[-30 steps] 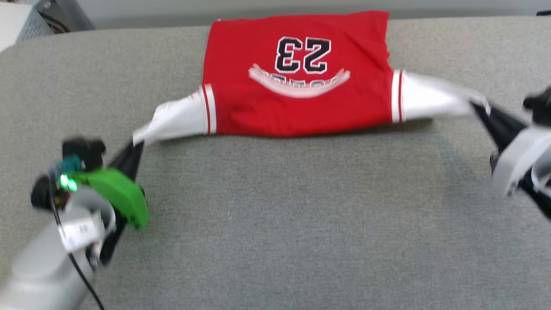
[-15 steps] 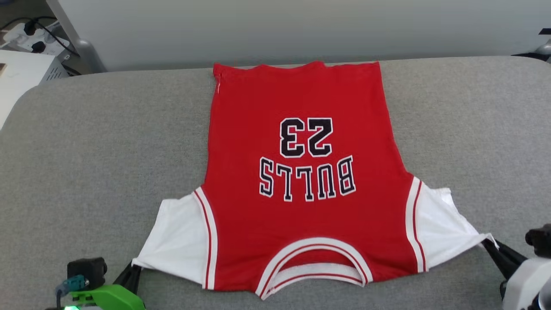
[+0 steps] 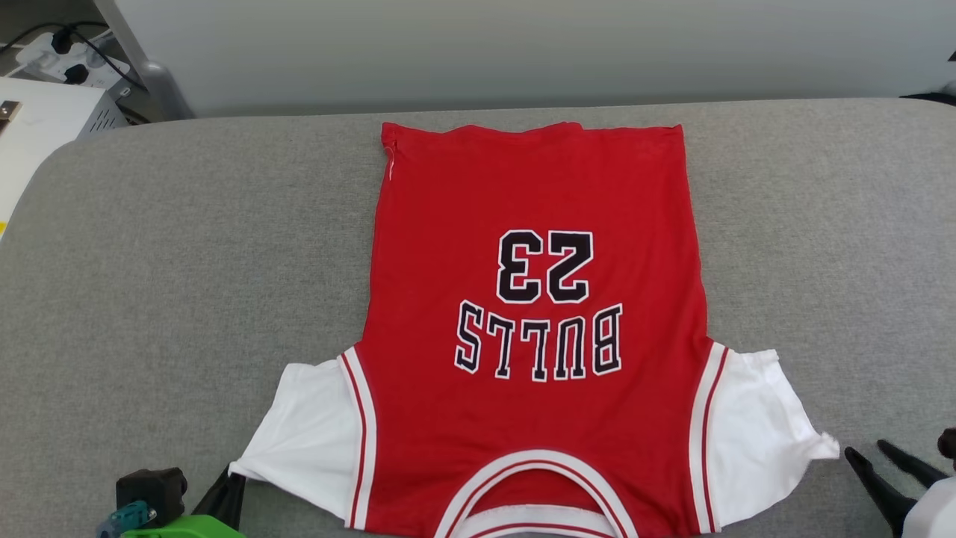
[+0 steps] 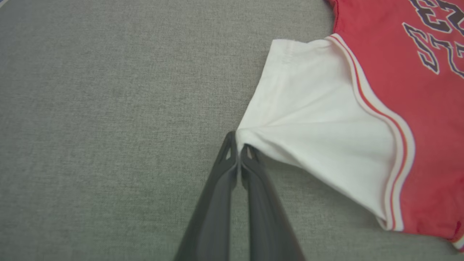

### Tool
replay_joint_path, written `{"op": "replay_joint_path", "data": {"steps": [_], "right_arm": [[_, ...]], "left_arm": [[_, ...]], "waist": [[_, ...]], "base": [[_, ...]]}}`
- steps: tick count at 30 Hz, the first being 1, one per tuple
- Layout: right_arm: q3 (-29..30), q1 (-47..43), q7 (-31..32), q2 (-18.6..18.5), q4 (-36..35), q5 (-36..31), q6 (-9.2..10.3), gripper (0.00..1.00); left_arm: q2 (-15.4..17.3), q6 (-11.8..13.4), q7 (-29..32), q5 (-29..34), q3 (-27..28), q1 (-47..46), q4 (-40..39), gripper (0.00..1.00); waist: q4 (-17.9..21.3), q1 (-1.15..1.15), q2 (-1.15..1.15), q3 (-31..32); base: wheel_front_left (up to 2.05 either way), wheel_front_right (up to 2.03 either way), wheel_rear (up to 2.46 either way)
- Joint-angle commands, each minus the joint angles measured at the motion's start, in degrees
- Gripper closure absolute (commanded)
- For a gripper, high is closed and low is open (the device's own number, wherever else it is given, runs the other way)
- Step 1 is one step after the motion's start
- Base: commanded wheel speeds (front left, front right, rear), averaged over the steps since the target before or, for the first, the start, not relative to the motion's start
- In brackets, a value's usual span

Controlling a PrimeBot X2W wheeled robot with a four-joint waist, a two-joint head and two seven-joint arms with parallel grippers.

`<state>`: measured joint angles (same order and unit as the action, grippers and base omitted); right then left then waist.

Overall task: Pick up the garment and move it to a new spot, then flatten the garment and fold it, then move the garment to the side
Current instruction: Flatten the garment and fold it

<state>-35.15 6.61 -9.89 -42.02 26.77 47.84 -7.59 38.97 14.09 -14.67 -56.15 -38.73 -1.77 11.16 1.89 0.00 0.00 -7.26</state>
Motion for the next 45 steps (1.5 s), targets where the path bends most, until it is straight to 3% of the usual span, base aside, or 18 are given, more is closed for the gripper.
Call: {"op": "replay_joint_path", "data": {"steps": [1,11,13,18,23,27,31,35,39,43,44,45], "right_arm": [[1.5,1.19,0.51,-1.49,-0.55,-0.92,0.1,0.0],[17.41,15.33,3.79,-7.47,-9.13,-6.75,0.1,0.0],[20.22,22.46,9.44,-7.68,-12.46,-6.71,0.1,0.0],[19.96,34.78,27.23,-6.66,-13.43,-3.83,0.1,0.0],[18.23,47.73,50.86,-3.3,-7.22,-0.96,0.1,0.0],[19.52,57.05,62.33,-0.11,-1.2,-2.8,0.1,0.0],[19.55,63.01,67.96,2.33,3.27,-7.93,0.1,0.0],[20.4,65.88,68.86,3.64,6.92,-12.79,0.1,0.0],[20.9,64.88,68.3,5.72,9.82,-14.39,0.1,0.0],[19.49,61.32,69.65,5.22,11.25,-14.59,0.1,0.0],[19.51,60.63,69.79,4.87,11.42,-14.32,0.1,0.11],[19.45,60.21,69.7,4.62,11.36,-14.16,0.1,0.52]], "left_arm": [[0.19,0.72,-0.32,1.04,0.6,-1.02,-0.56,1.0],[-1.09,3.63,-0.32,7.36,1.48,-5.41,-9.0,1.0],[-1.43,4.63,-0.32,9.52,1.14,-7.37,-11.45,1.0],[-3.29,5.32,-0.3,12.05,0.15,-10.73,-14.49,1.0],[-5.89,4.5,-0.31,14.17,-0.67,-14.31,-14.9,1.0],[-8.37,3.35,-0.31,15.85,-0.74,-17.04,-14.79,1.0],[-10.31,2.21,-0.32,17.58,-0.52,-18.75,-14.84,1.0],[-11.23,1.41,-0.32,19.65,-0.4,-20.16,-14.65,1.0],[-12.46,0.75,-0.32,20.69,-0.01,-20.96,-14.44,1.0],[-13.55,-0.04,-0.32,21.23,0.47,-21.01,-13.44,1.0],[-13.73,-0.28,-0.32,21.41,0.55,-21.0,-13.05,1.0],[-13.83,-0.44,-0.32,21.51,0.66,-20.95,-12.74,1.0]], "waist": [[-0.66,0.0,0.0,-0.81],[-4.6,0.0,0.0,-7.96],[-6.68,0.0,0.0,-11.3],[-10.49,0.0,0.0,-17.1],[-13.79,0.0,0.0,-22.22],[-16.55,0.0,0.0,-25.93],[-18.46,0.0,0.0,-29.34],[-19.98,0.0,0.0,-32.03],[-20.58,0.0,0.0,-33.23],[-20.31,0.0,0.0,-33.18],[-20.18,0.0,0.0,-32.94],[-20.02,0.0,0.0,-32.65]], "base": [[0.0,0.0,0.0],[0.0,0.0,0.0],[0.0,0.0,0.0],[0.0,0.0,0.0],[0.0,0.0,0.0],[0.0,0.0,0.0],[0.0,0.0,0.0],[0.0,0.0,0.0],[0.0,0.0,0.0],[0.0,0.0,0.0],[0.0,0.0,0.0],[0.0,0.0,0.0]]}}
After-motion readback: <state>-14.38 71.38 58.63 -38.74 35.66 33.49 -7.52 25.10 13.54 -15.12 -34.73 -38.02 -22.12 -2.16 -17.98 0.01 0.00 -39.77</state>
